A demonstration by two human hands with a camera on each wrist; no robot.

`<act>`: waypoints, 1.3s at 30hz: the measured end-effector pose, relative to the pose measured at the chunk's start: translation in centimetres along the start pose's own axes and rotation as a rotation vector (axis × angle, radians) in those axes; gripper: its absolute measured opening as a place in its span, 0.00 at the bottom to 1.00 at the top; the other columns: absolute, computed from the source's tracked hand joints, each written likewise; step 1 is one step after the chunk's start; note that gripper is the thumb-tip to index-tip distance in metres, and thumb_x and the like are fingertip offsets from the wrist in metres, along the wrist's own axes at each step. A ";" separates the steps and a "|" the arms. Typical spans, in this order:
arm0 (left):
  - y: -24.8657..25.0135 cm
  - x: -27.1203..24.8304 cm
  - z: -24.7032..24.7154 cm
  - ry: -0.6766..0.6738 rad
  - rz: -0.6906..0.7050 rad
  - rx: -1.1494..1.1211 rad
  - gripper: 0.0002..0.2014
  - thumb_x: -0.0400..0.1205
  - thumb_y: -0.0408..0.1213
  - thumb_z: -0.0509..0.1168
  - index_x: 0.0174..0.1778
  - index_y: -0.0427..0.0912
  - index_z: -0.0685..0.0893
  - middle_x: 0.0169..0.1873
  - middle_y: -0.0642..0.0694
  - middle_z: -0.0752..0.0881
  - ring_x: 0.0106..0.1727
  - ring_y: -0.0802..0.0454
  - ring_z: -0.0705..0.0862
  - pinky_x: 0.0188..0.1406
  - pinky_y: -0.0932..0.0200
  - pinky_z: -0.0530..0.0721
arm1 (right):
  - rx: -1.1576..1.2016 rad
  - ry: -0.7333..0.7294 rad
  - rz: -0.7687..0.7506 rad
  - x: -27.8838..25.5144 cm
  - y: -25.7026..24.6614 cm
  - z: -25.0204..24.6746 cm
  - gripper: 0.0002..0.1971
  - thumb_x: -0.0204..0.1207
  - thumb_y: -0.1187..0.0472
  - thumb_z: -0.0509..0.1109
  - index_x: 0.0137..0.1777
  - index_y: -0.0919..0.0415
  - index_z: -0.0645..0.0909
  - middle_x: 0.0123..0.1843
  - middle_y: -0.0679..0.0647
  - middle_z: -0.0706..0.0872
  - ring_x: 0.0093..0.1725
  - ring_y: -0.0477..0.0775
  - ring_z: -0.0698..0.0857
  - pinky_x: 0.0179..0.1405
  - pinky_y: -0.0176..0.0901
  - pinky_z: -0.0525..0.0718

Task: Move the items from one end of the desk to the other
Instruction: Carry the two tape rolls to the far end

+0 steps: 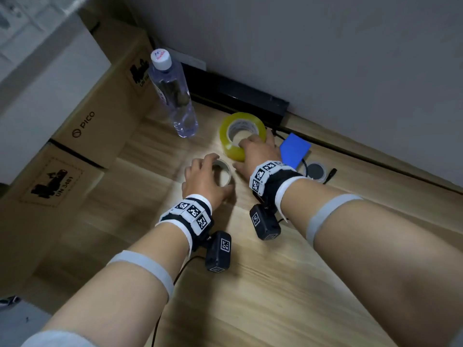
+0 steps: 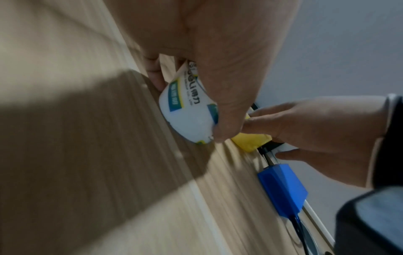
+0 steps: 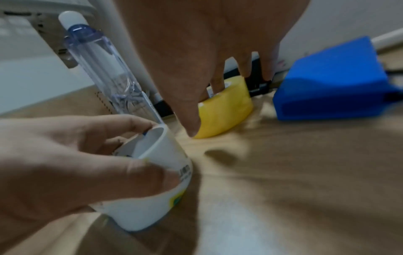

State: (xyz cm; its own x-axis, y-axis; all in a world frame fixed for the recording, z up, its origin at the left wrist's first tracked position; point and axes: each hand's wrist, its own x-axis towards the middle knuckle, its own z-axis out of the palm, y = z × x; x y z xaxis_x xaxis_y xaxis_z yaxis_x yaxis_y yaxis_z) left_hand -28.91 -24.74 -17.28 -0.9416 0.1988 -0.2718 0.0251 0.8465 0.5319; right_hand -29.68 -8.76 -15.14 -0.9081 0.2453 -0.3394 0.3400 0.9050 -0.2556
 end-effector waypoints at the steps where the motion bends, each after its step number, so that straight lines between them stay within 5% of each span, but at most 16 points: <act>1: 0.0 -0.2 -0.1 -0.002 -0.007 -0.004 0.37 0.66 0.50 0.76 0.72 0.59 0.71 0.67 0.47 0.75 0.70 0.41 0.73 0.66 0.40 0.79 | 0.032 -0.009 0.008 -0.3 0.1 0.2 0.26 0.73 0.43 0.74 0.68 0.53 0.79 0.79 0.55 0.72 0.83 0.72 0.58 0.78 0.67 0.68; 8: 0.3 -3.3 -0.9 -0.028 -0.076 -0.042 0.37 0.63 0.53 0.76 0.69 0.56 0.73 0.65 0.42 0.79 0.69 0.38 0.76 0.65 0.45 0.81 | 0.192 0.063 -0.076 -6.3 1.5 -1.6 0.17 0.68 0.43 0.79 0.50 0.54 0.86 0.69 0.55 0.70 0.68 0.63 0.71 0.68 0.55 0.78; 14: 6.3 -9.1 -0.9 -0.047 0.000 -0.069 0.35 0.68 0.48 0.77 0.72 0.52 0.73 0.65 0.40 0.77 0.71 0.39 0.74 0.65 0.50 0.78 | 0.358 0.138 0.030 -15.8 7.6 -5.7 0.17 0.64 0.46 0.82 0.50 0.51 0.85 0.82 0.59 0.61 0.82 0.65 0.64 0.80 0.49 0.65; 17: 11.5 -13.4 0.4 -0.122 0.094 -0.069 0.39 0.67 0.47 0.78 0.74 0.51 0.72 0.67 0.39 0.76 0.71 0.38 0.74 0.67 0.50 0.76 | 0.428 0.151 0.163 -22.3 13.0 -7.4 0.15 0.61 0.47 0.85 0.40 0.46 0.81 0.79 0.62 0.69 0.81 0.64 0.66 0.77 0.45 0.67; 20: 17.6 -18.6 3.4 -0.167 0.202 -0.055 0.42 0.65 0.49 0.79 0.76 0.50 0.71 0.70 0.40 0.76 0.71 0.39 0.76 0.71 0.49 0.77 | 0.527 0.236 0.283 -30.0 19.8 -8.3 0.17 0.57 0.45 0.86 0.38 0.47 0.82 0.57 0.56 0.80 0.66 0.61 0.80 0.60 0.42 0.77; 22: 21.8 -23.1 6.2 -0.201 0.290 -0.036 0.44 0.63 0.50 0.79 0.76 0.49 0.71 0.71 0.41 0.77 0.72 0.41 0.77 0.72 0.48 0.77 | 0.564 0.298 0.361 -35.9 24.7 -8.3 0.16 0.59 0.46 0.86 0.40 0.51 0.85 0.53 0.53 0.80 0.57 0.55 0.82 0.51 0.39 0.75; 27: 31.6 -37.2 14.7 -0.308 0.458 -0.001 0.44 0.59 0.51 0.81 0.73 0.49 0.73 0.67 0.43 0.79 0.67 0.42 0.80 0.68 0.48 0.80 | 0.698 0.464 0.599 -52.0 37.1 -6.8 0.16 0.57 0.45 0.86 0.34 0.49 0.83 0.47 0.50 0.87 0.51 0.55 0.87 0.51 0.41 0.83; 33: 42.1 -53.1 24.7 -0.423 0.651 0.017 0.45 0.59 0.52 0.83 0.70 0.44 0.70 0.64 0.44 0.81 0.62 0.42 0.81 0.62 0.49 0.83 | 0.829 0.589 0.816 -69.9 50.4 -4.6 0.20 0.37 0.32 0.80 0.25 0.41 0.83 0.57 0.55 0.85 0.53 0.56 0.86 0.47 0.41 0.83; 37: 47.5 -60.8 29.7 -0.501 0.778 0.060 0.45 0.61 0.53 0.83 0.71 0.42 0.71 0.64 0.44 0.81 0.62 0.44 0.82 0.63 0.47 0.83 | 0.901 0.648 0.890 -78.6 56.8 -3.9 0.16 0.44 0.38 0.84 0.23 0.40 0.80 0.60 0.59 0.82 0.48 0.54 0.85 0.36 0.37 0.76; 39: 49.6 -63.4 31.8 -0.528 0.819 0.079 0.46 0.61 0.54 0.83 0.72 0.42 0.71 0.63 0.43 0.81 0.62 0.43 0.81 0.63 0.45 0.83 | 0.914 0.694 0.932 -81.5 59.7 -3.3 0.17 0.41 0.36 0.82 0.23 0.42 0.80 0.60 0.59 0.83 0.50 0.54 0.86 0.39 0.37 0.77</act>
State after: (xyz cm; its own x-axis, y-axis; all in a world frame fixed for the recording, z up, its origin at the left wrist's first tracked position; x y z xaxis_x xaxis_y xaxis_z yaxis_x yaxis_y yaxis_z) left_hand 42.73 20.38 0.84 -0.3517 0.9193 -0.1768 0.6449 0.3749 0.6660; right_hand 63.82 26.40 0.26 -0.1242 0.9536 -0.2741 0.6464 -0.1318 -0.7515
